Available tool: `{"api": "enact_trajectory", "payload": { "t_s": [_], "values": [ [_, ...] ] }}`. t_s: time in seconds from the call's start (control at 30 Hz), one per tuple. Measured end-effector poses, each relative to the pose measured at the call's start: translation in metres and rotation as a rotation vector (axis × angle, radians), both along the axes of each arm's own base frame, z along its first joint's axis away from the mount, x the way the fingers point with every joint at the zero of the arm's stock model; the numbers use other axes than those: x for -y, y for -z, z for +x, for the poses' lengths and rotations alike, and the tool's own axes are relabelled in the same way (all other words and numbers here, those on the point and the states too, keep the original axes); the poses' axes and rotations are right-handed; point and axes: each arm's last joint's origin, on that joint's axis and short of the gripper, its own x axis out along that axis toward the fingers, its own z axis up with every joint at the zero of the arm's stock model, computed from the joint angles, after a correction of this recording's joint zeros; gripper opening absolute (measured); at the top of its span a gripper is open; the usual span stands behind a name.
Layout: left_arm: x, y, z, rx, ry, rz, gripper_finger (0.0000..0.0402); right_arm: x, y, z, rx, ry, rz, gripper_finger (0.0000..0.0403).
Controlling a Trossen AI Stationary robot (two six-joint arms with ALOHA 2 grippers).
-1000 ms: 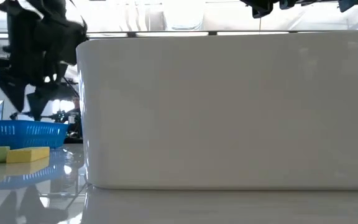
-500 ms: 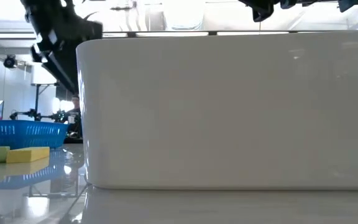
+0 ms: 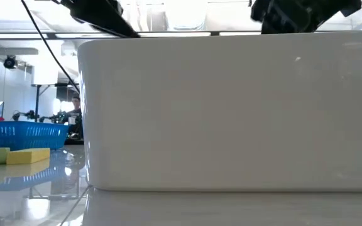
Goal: Sort & place blocks by color
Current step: Put the yellow block into the orange bin
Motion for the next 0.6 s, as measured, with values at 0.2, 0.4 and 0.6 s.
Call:
{"api": "enact_trajectory", "payload": {
  "t_s": [0.2,0.4,0.6],
  "values": [
    [-0.007,-0.008,0.001,0.037,-0.021,0.206,0.0196,-0.003,0.011,0.024,-0.124,-0.026,-0.045,0.0201],
    [-0.016,-0.016,-0.004,0.053,-0.042,0.276,0.0196,-0.002,0.016,0.053,-0.175,-0.083,-0.080,0.0201],
    [-0.021,-0.009,-0.016,0.084,-0.045,0.277,0.0196,0.001,0.025,0.086,-0.215,-0.154,-0.066,0.0201]
  ]
}}
